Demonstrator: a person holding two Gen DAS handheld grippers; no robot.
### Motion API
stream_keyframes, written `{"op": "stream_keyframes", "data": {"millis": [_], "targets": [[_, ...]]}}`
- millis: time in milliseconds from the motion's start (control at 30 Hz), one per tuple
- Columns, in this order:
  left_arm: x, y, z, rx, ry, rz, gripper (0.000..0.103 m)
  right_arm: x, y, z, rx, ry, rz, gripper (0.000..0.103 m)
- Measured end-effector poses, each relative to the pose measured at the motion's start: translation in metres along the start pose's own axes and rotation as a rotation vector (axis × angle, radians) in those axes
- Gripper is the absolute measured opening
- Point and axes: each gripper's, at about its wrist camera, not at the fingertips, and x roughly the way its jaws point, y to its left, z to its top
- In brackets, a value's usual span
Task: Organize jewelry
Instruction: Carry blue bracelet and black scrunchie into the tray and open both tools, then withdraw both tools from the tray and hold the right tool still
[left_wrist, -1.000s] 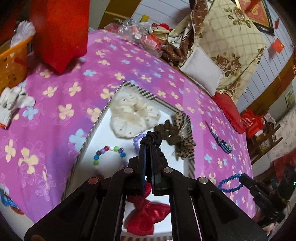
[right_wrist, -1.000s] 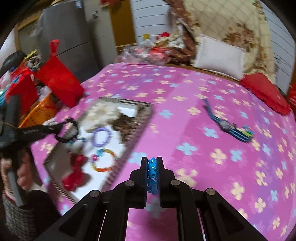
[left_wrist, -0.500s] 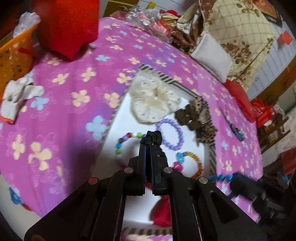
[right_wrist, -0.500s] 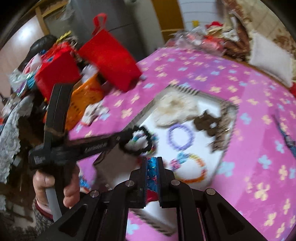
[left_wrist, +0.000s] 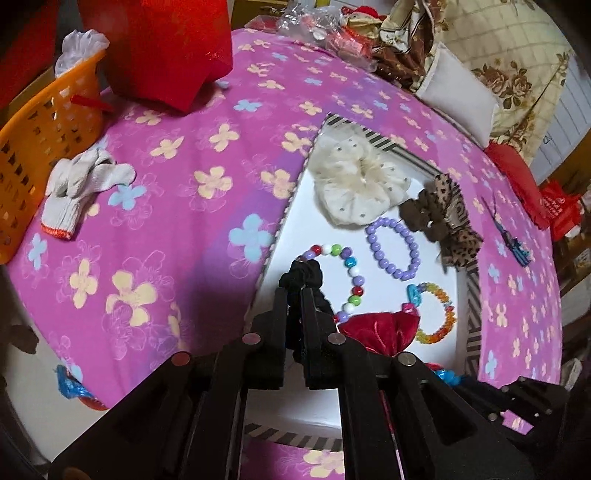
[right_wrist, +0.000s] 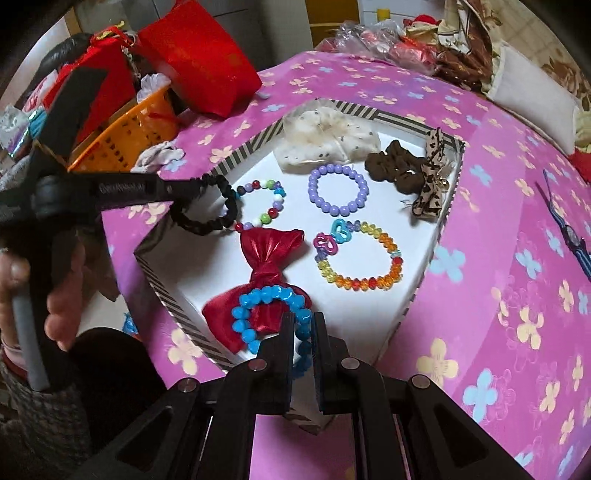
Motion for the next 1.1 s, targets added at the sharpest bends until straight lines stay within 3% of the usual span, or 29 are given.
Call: {"op": "stream_keyframes", "data": {"millis": [33, 67, 100, 167, 367, 500, 600, 700, 833, 900, 967, 1100], "targets": [[0.000, -0.001, 0.001, -0.003, -0.001, -0.007, 0.012, 0.000, 0.000, 0.000, -0.001, -0.004, -0.005, 0.012], [0.000, 0.000, 0.001, -0.010, -0.003, -0.015, 0.017, 0.000, 0.000, 0.000, -0.001, -0.012, -0.011, 0.024], [0.000, -0.001, 0.002, -0.014, -0.005, -0.017, 0.023, -0.002, -0.002, -0.002, 0.001, -0.024, -0.016, 0.043], [-0.001, -0.001, 0.004, -0.022, -0.023, -0.021, 0.029, -0.007, -0.005, -0.004, 0.013, -0.061, -0.033, 0.052], [-0.011, -0.001, 0.007, -0.047, -0.095, -0.051, 0.034, -0.031, -0.027, -0.012, 0.082, -0.128, -0.070, 0.052], [-0.016, -0.004, 0.008, -0.056, -0.135, -0.075, 0.035, -0.052, -0.061, -0.033, 0.120, -0.152, -0.214, 0.054], [-0.019, -0.010, 0.007, -0.051, -0.156, -0.076, 0.035, -0.060, -0.113, -0.062, 0.209, -0.124, -0.371, 0.054], [-0.025, -0.020, 0.005, -0.054, -0.172, -0.060, 0.035, -0.063, -0.169, -0.090, 0.339, -0.092, -0.454, 0.054], [-0.044, -0.049, -0.004, -0.036, -0.208, -0.049, 0.036, -0.065, -0.227, -0.112, 0.450, -0.077, -0.503, 0.054], [-0.054, -0.068, -0.014, -0.009, -0.223, -0.053, 0.045, -0.065, -0.248, -0.118, 0.486, -0.084, -0.516, 0.054], [-0.061, -0.086, -0.025, 0.019, -0.233, -0.052, 0.049, -0.064, -0.263, -0.122, 0.509, -0.091, -0.530, 0.054], [-0.066, -0.122, -0.043, 0.093, -0.211, -0.048, 0.049, -0.066, -0.283, -0.124, 0.550, -0.139, -0.531, 0.063]]}}
